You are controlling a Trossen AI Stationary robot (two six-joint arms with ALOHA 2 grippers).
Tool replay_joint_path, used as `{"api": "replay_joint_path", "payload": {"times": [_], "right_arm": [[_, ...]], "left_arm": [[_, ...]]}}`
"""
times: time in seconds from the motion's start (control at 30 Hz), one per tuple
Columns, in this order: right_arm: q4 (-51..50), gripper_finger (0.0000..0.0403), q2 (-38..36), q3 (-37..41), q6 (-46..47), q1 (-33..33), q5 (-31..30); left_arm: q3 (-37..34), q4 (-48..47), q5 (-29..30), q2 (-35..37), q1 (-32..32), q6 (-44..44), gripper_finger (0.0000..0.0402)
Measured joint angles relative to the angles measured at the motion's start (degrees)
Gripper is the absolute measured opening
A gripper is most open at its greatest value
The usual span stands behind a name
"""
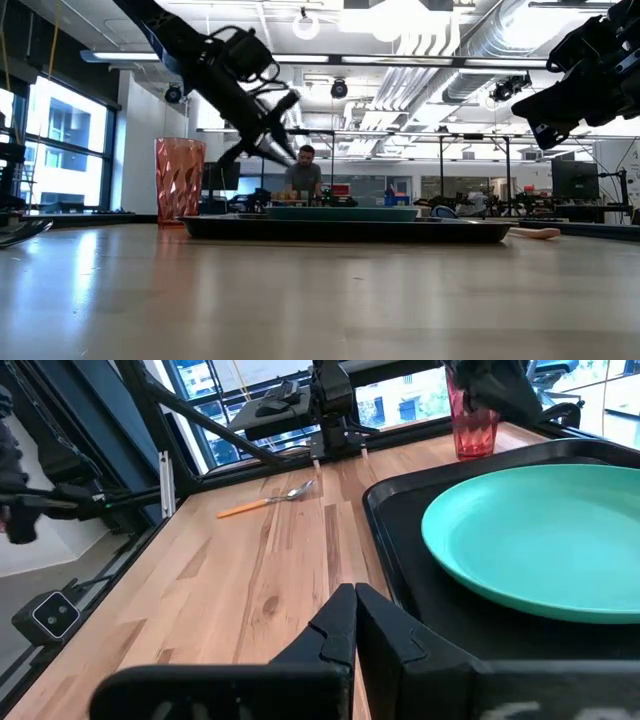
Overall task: Pick and place plate/cup/fork/spoon on tray
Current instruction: Put the orange fork on the black serving tray to the right of the blue plate
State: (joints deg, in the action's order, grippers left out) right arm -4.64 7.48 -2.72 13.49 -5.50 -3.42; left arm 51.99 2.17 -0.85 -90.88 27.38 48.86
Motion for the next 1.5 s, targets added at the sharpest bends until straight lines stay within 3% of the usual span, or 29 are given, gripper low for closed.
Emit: {"api": "replay_joint_path", "payload": {"times": [0.2, 0.37, 0.57, 0.67, 0.87, 1.03, 1.2, 1.37, 1.5], "right_arm": [[0.7, 0.0, 0.0, 0.0, -1.2, 0.1, -6.0], [0.8, 0.0, 0.0, 0.0, -1.6, 0.1, -7.3], [2.5, 0.0, 0.0, 0.2, -0.8, 0.1, -7.2], [7.4, 0.0, 0.0, 0.2, 5.2, 0.1, -7.6], [17.7, 0.0, 0.0, 0.2, 14.6, 0.1, -14.5], [26.2, 0.0, 0.0, 0.2, 14.8, 0.1, -20.8], [35.0, 0.0, 0.0, 0.1, 14.4, 0.1, -23.2], [41.4, 0.0, 0.0, 0.1, 9.1, 0.1, -22.9], [44.6, 0.0, 0.0, 0.1, 4.9, 0.1, -27.6]], "left_arm": [[0.0, 0.9, -10.8, 3.8, -0.4, -3.6, 0.006], [0.0, 1.2, -14.3, 8.8, -2.7, -6.1, 0.006], [0.0, 1.2, -14.4, 16.0, -7.4, -10.8, 0.006], [0.0, 1.2, -14.4, 18.8, -10.2, -12.0, 0.006], [0.0, 0.3, -14.3, 21.9, -15.4, -15.1, 0.006], [0.0, -0.4, -13.8, 22.2, -19.1, -15.0, 0.006], [0.0, -3.1, -11.8, 22.2, -22.4, -14.6, 0.006], [0.0, -5.4, -8.9, 22.2, -25.0, -14.6, 0.006], [0.0, -8.7, -7.8, 22.2, -26.6, -14.5, 0.006]]}}
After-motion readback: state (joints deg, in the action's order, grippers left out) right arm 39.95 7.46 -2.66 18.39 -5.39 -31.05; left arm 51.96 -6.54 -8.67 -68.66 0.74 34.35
